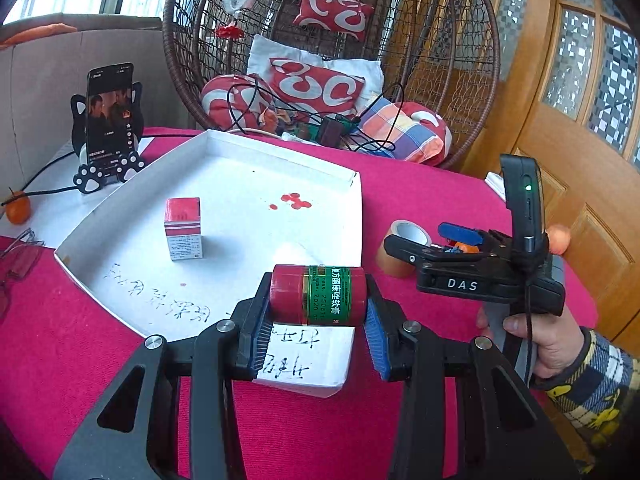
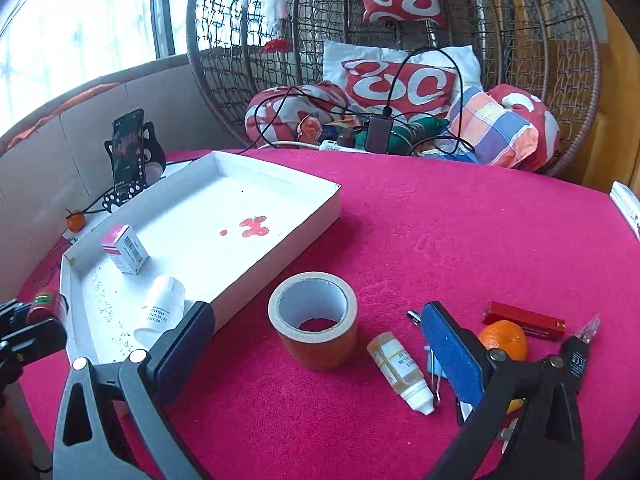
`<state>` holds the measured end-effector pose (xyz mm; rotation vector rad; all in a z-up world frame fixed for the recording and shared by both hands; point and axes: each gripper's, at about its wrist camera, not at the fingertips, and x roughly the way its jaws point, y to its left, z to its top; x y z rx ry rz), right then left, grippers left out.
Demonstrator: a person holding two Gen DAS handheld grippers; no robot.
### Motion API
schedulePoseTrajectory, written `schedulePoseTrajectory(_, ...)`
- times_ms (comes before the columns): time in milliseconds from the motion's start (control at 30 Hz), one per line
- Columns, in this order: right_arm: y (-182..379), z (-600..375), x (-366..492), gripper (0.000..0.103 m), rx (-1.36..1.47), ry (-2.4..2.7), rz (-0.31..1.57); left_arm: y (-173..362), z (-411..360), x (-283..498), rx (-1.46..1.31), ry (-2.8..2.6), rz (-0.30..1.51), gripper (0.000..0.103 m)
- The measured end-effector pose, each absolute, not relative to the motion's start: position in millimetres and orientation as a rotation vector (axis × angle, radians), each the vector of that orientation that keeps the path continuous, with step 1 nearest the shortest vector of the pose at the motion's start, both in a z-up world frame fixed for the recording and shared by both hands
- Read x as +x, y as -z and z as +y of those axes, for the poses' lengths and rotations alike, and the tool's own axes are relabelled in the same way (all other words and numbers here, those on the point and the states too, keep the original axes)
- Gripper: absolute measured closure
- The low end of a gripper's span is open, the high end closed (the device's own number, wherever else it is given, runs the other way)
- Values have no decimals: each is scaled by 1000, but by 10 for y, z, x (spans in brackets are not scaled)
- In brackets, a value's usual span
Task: Organize rigid objects
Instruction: 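Grasp the tan tape roll with the right tool while the left tool carries the jar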
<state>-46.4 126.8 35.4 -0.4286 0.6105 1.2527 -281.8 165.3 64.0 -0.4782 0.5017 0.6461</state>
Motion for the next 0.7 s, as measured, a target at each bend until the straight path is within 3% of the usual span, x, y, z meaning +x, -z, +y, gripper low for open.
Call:
schedulePoseTrajectory(67,-282,1375,-503,2,-472,-1253,617,-648,1670,-2858,-482,-651,492,63)
schedulePoseTrajectory(233,-134,1484,-511,47,-570,-1194,618,-655,1664,-2885,-482,-650,482,63)
schedulePoseTrajectory(267,-142,1451,-478,51,-554,-1194,621,-659,1667,-2881,-481,-647,482,63)
schedulePoseTrajectory(700,-815,888,-489,51,-270,-1264,546,-750,1599,-2878,-462,-650,460,63)
